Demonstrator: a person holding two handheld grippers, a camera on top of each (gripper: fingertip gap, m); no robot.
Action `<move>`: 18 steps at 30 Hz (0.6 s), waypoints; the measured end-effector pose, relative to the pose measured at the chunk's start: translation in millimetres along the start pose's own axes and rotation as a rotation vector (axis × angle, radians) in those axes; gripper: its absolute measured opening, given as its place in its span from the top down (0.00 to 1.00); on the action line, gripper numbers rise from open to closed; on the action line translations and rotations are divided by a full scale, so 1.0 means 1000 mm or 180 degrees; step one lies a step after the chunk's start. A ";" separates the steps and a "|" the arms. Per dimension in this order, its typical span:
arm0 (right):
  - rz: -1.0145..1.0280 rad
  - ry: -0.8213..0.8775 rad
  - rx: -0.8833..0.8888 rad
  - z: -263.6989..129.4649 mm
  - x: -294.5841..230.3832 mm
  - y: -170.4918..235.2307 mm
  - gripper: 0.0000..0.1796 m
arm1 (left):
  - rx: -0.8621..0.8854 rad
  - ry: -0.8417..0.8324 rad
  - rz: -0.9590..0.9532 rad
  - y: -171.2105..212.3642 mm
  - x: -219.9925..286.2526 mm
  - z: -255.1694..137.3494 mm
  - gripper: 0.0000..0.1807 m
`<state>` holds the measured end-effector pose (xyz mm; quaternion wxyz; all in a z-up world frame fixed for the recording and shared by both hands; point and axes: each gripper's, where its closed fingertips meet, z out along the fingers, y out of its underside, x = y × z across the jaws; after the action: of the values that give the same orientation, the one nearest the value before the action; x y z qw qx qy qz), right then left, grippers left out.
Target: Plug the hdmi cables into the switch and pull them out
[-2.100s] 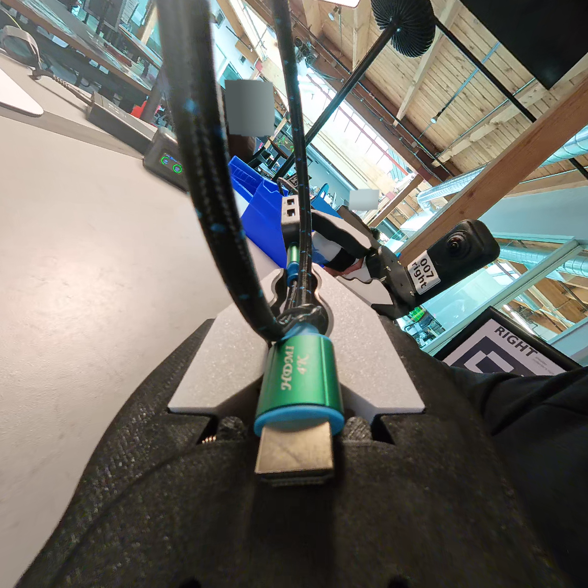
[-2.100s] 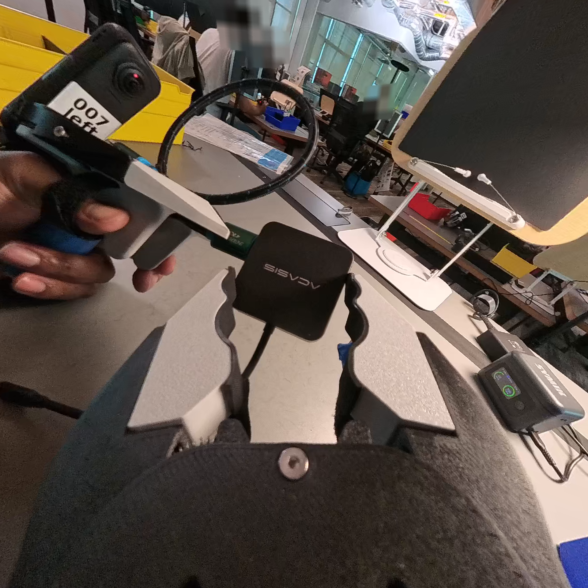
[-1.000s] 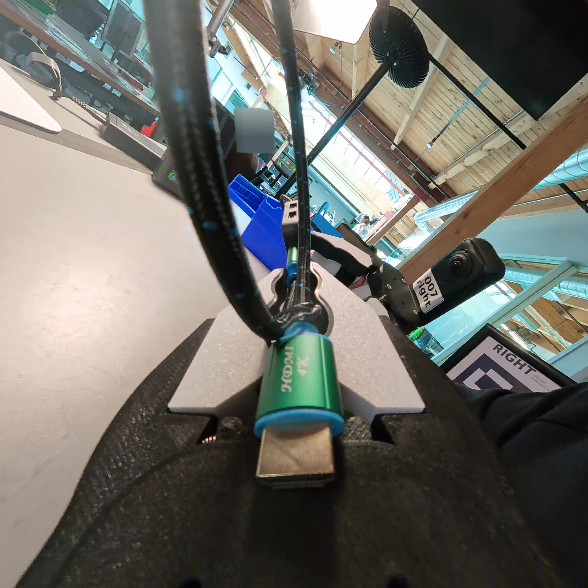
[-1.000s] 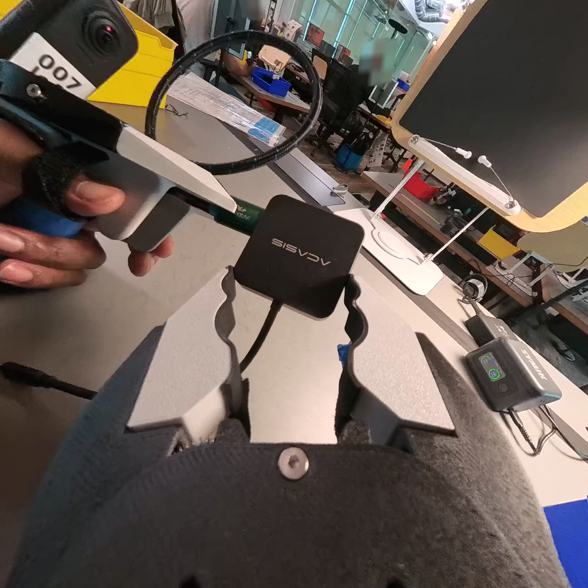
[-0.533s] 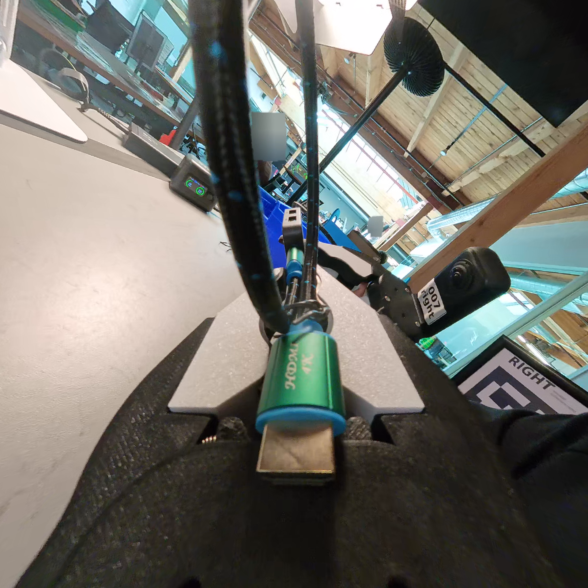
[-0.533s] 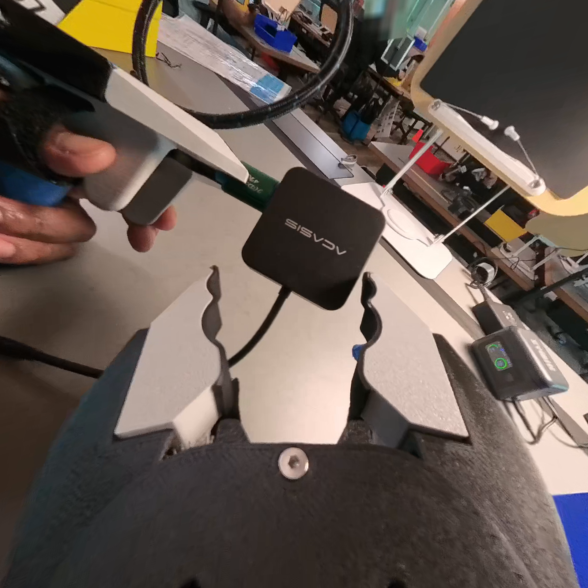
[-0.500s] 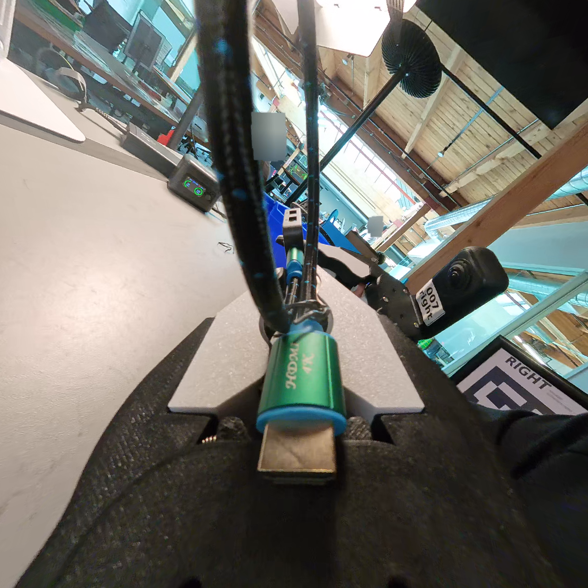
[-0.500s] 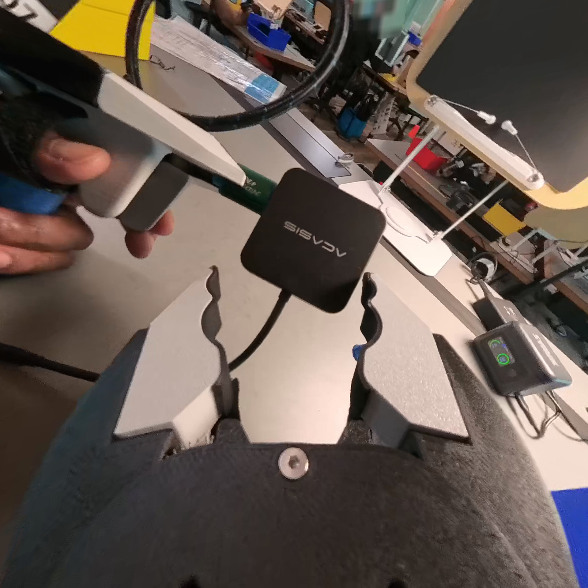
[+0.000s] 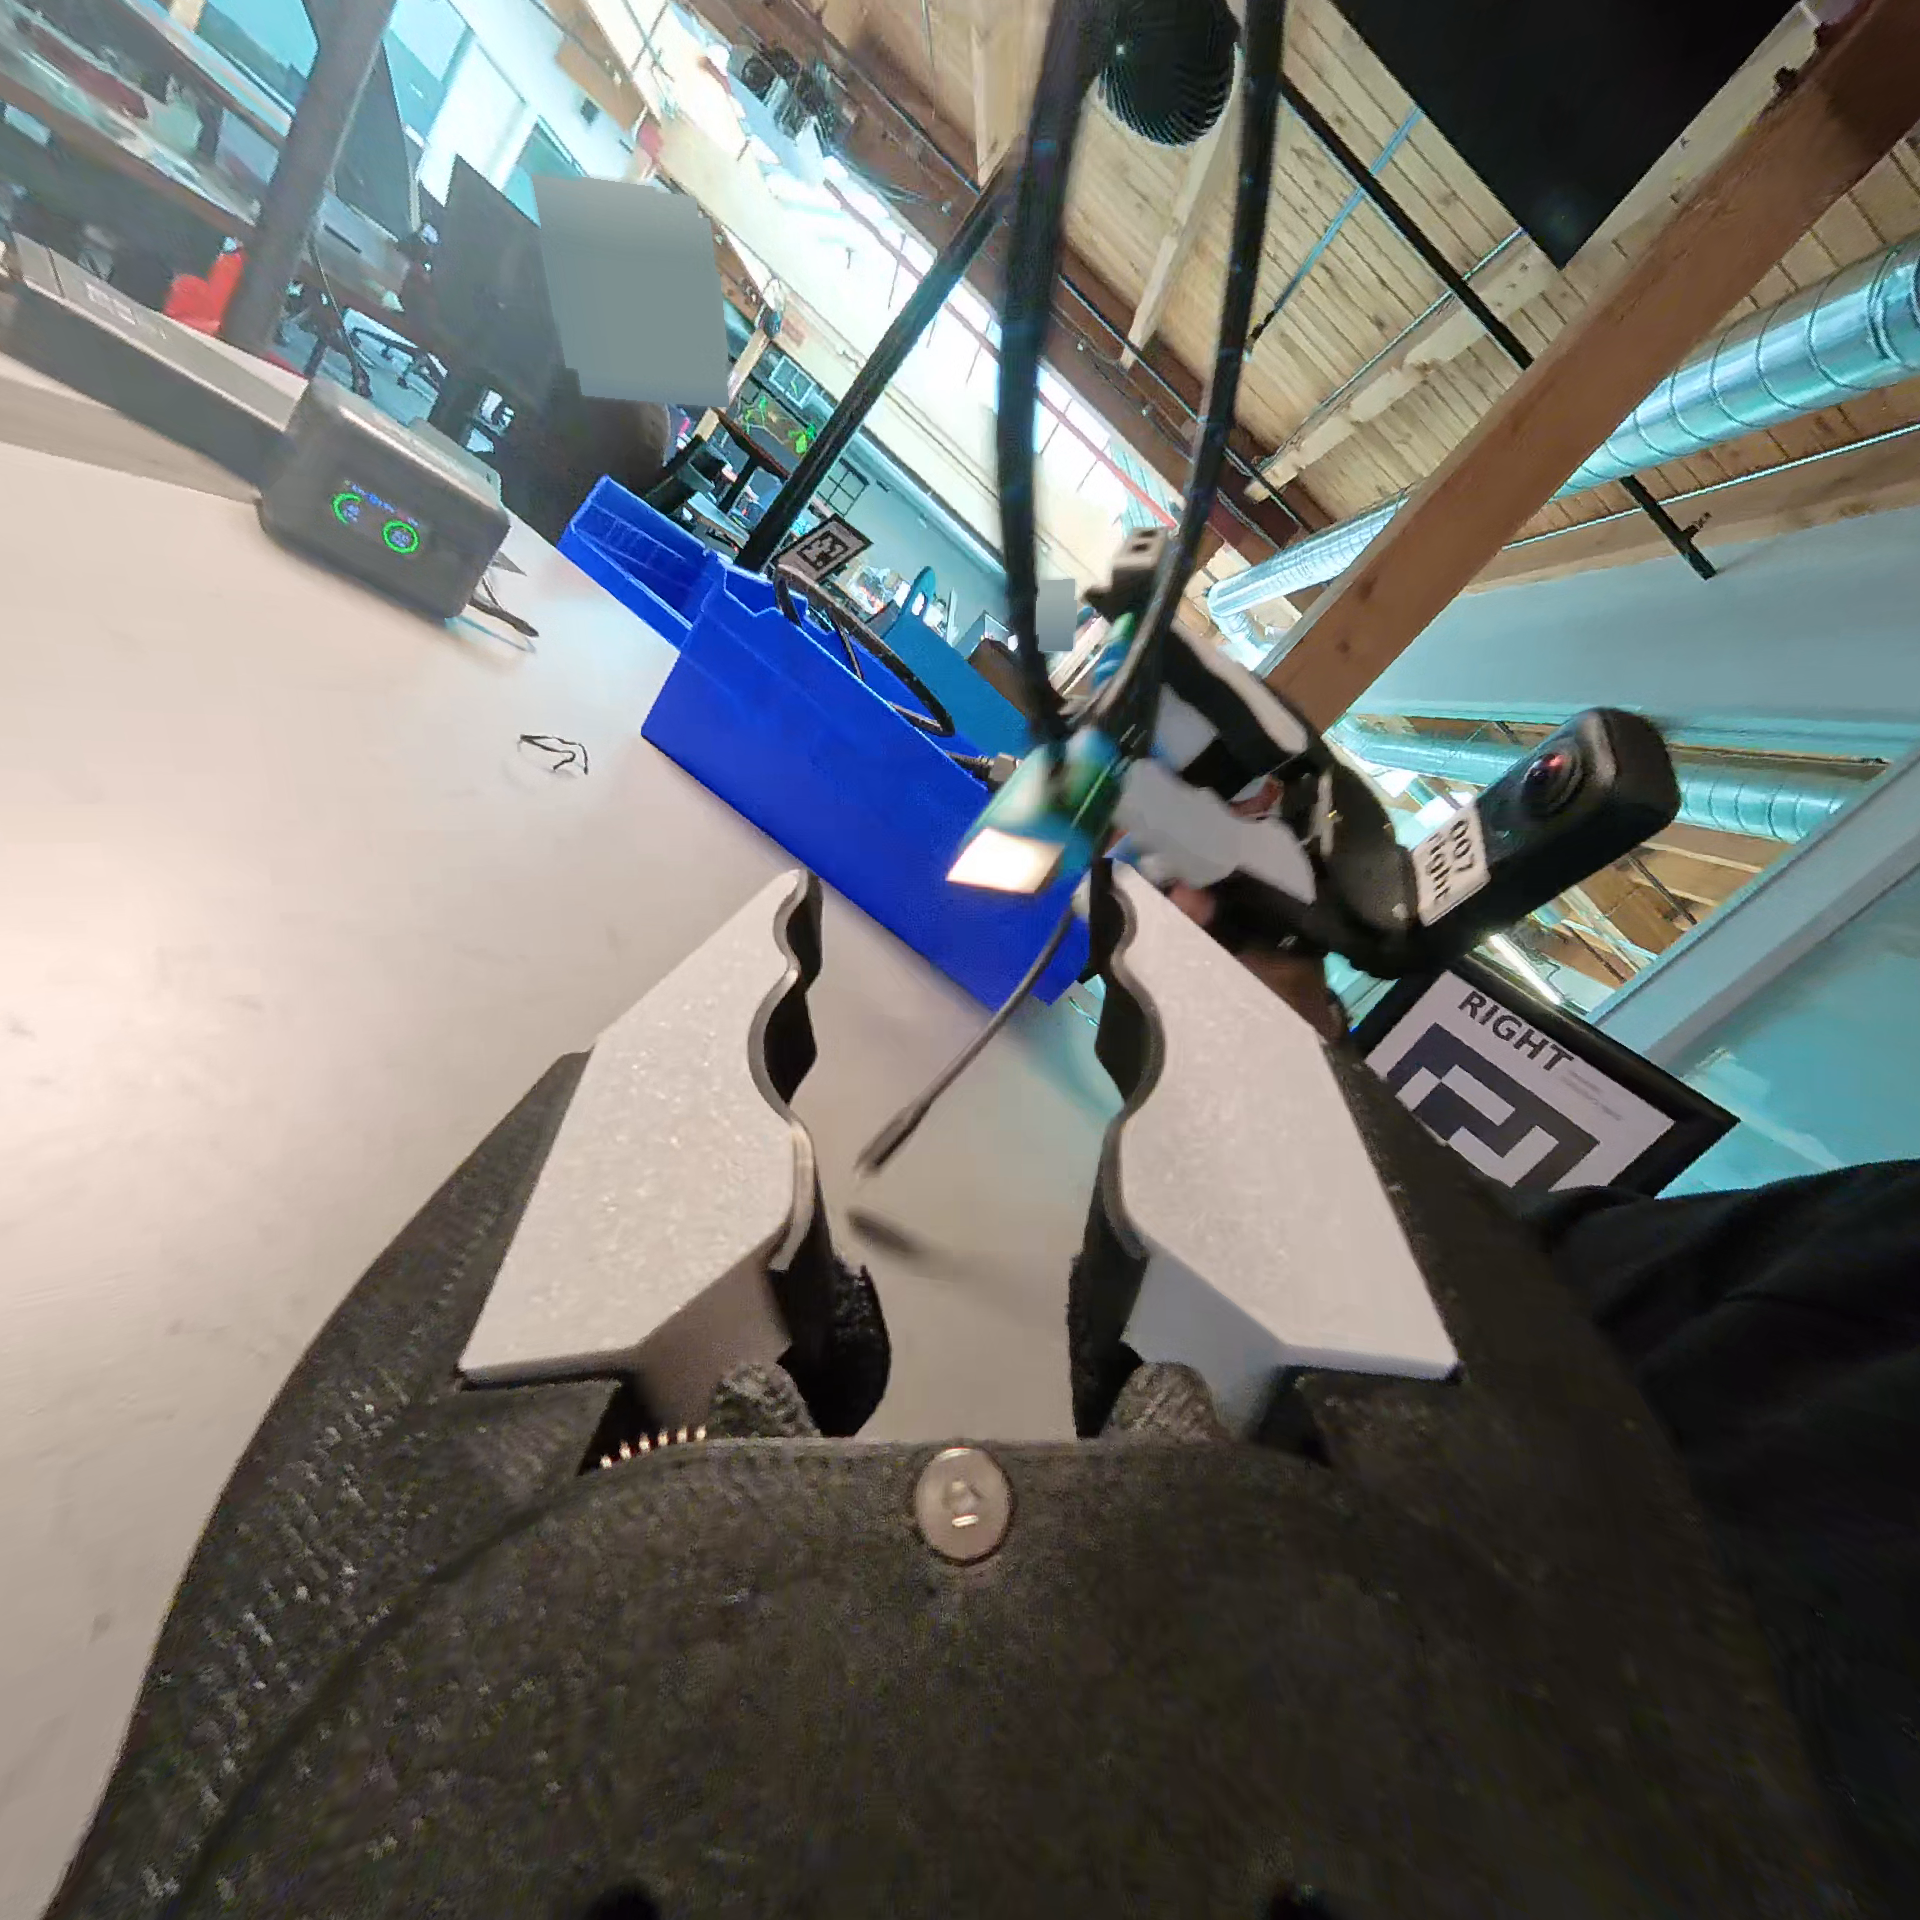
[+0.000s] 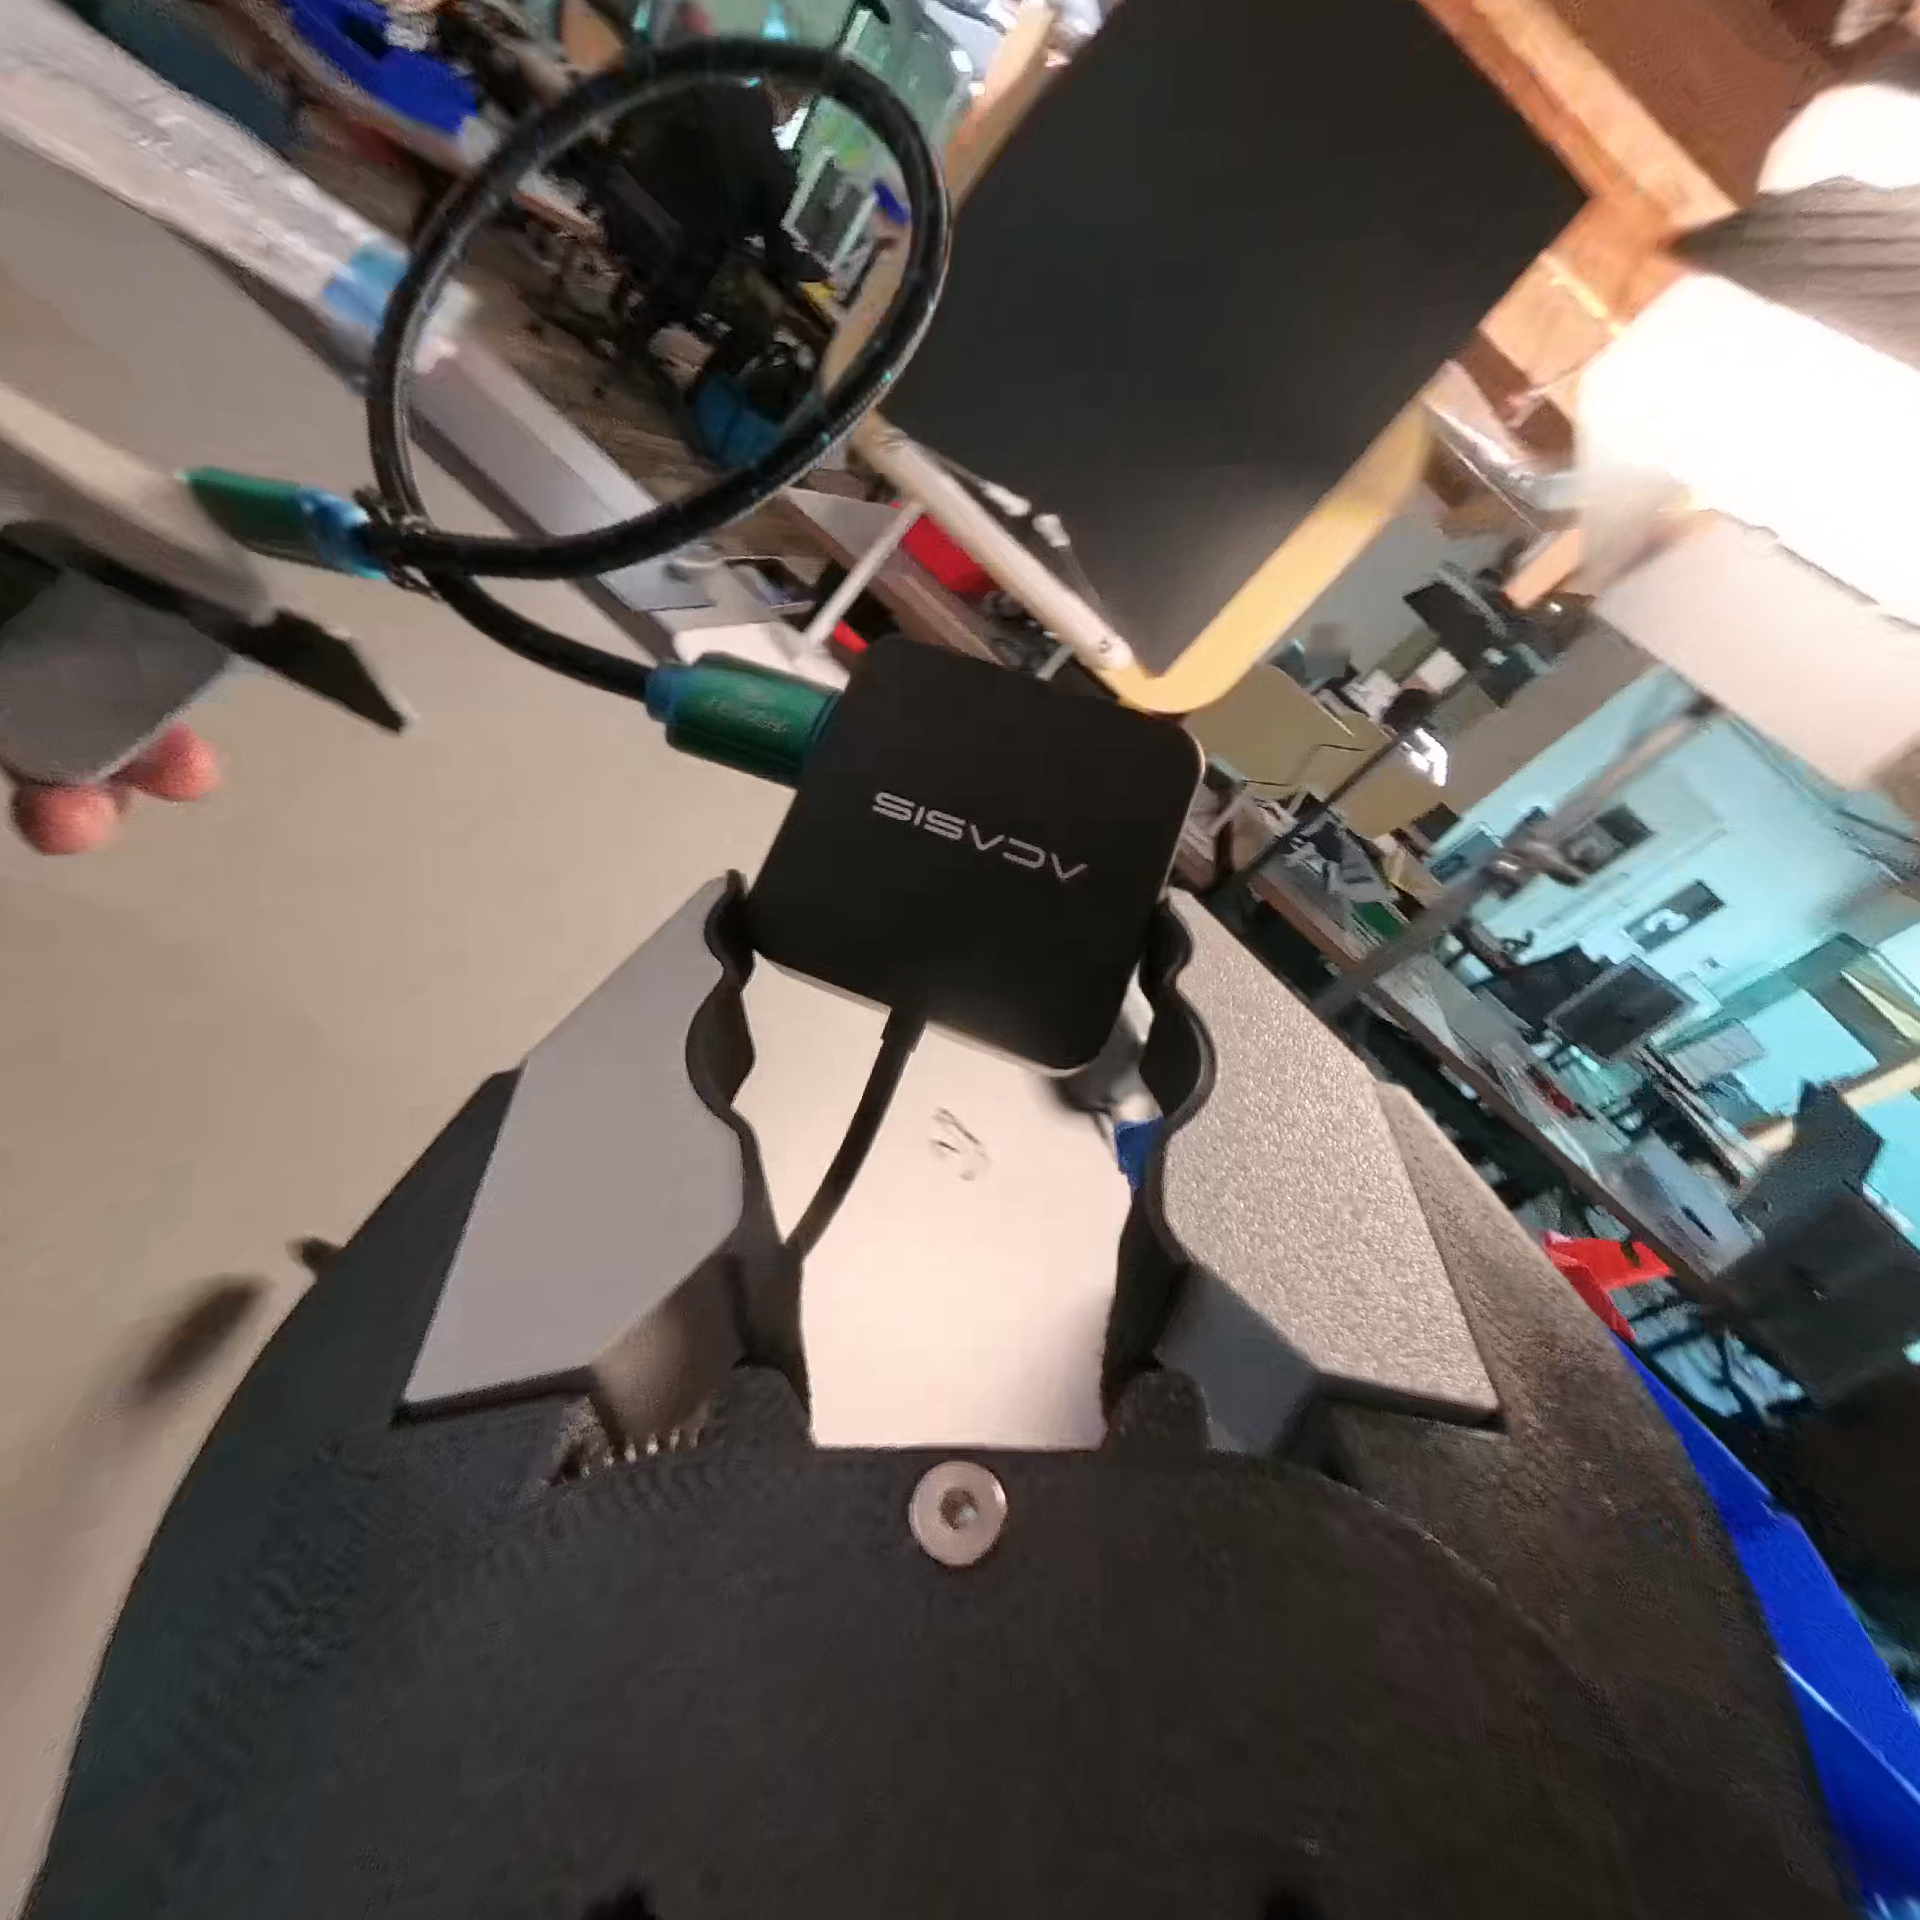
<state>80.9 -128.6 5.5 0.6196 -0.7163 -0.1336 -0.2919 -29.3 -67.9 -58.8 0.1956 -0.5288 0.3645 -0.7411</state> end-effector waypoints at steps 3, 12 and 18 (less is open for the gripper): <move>0.0478 0.0244 -0.0045 -0.037 0.075 0.000 0.57 | -0.0054 -0.0041 -0.0008 0.003 -0.003 0.000 0.71; 0.1923 0.0857 -0.1174 -0.081 0.247 0.169 0.57 | -0.0273 -0.0108 0.0171 0.016 -0.001 0.006 0.72; 0.0966 0.0741 -0.2305 -0.081 0.225 0.268 0.56 | -0.0260 -0.0137 0.0165 0.016 -0.002 0.005 0.73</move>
<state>387.9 -298.5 -75.2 0.3743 -0.8618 0.1561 -0.3045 -25.2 -78.7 -71.5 0.2008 -0.5425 0.4038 -0.7087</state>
